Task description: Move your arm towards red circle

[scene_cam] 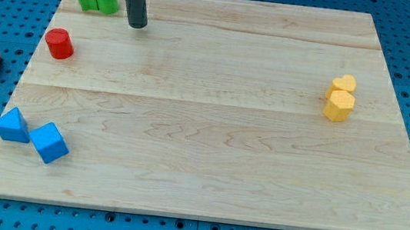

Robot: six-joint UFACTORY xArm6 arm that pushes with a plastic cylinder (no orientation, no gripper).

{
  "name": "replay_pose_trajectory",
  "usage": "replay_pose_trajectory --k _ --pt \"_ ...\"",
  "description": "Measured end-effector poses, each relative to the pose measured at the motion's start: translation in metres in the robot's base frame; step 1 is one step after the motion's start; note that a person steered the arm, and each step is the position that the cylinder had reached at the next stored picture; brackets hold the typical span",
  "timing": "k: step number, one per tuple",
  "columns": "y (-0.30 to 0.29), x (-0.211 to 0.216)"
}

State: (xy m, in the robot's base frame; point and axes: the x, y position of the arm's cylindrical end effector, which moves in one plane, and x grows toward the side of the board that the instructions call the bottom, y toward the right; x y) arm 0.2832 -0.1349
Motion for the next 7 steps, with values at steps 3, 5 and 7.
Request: replay_pose_trajectory --k 3,5,7 --pt "-0.001 -0.004" --pt "-0.010 0.013" --pt "-0.036 0.068"
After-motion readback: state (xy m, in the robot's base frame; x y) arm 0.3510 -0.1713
